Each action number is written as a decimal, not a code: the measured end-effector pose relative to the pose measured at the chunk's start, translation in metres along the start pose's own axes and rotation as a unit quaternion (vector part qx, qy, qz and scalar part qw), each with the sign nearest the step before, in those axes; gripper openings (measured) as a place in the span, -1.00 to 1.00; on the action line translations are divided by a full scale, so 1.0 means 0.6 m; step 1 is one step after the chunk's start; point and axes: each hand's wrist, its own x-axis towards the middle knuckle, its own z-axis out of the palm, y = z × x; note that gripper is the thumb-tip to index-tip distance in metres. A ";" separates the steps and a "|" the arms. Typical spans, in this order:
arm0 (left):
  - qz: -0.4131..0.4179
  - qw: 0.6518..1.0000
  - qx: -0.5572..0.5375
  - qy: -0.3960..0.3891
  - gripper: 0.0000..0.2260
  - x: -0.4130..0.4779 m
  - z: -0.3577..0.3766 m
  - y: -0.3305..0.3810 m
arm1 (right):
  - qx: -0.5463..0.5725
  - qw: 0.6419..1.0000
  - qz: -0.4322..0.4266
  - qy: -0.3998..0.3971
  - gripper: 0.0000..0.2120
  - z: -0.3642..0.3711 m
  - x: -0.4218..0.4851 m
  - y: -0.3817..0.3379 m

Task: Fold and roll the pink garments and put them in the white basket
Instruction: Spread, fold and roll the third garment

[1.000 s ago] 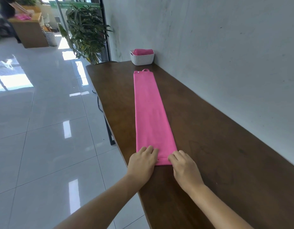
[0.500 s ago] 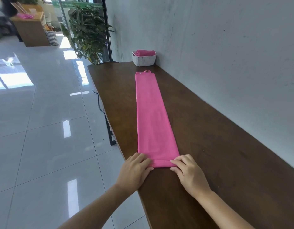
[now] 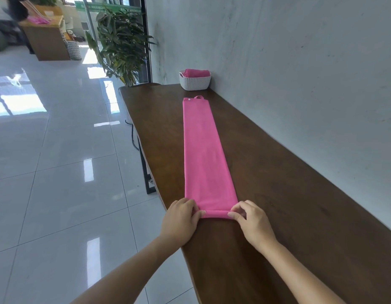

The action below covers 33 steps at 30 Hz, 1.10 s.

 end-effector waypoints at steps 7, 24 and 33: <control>0.000 0.999 0.010 0.042 -0.88 0.022 0.004 0.023 | -0.029 0.999 0.020 0.005 -0.80 -0.004 0.030 -0.020; 0.139 0.986 0.020 0.090 -0.82 -0.005 0.033 -0.022 | -0.196 0.947 -0.224 0.120 -0.80 0.030 0.001 0.021; 0.007 0.996 -0.087 0.028 -0.87 0.009 0.000 -0.004 | -0.110 0.987 -0.102 0.055 -0.94 0.025 0.016 -0.007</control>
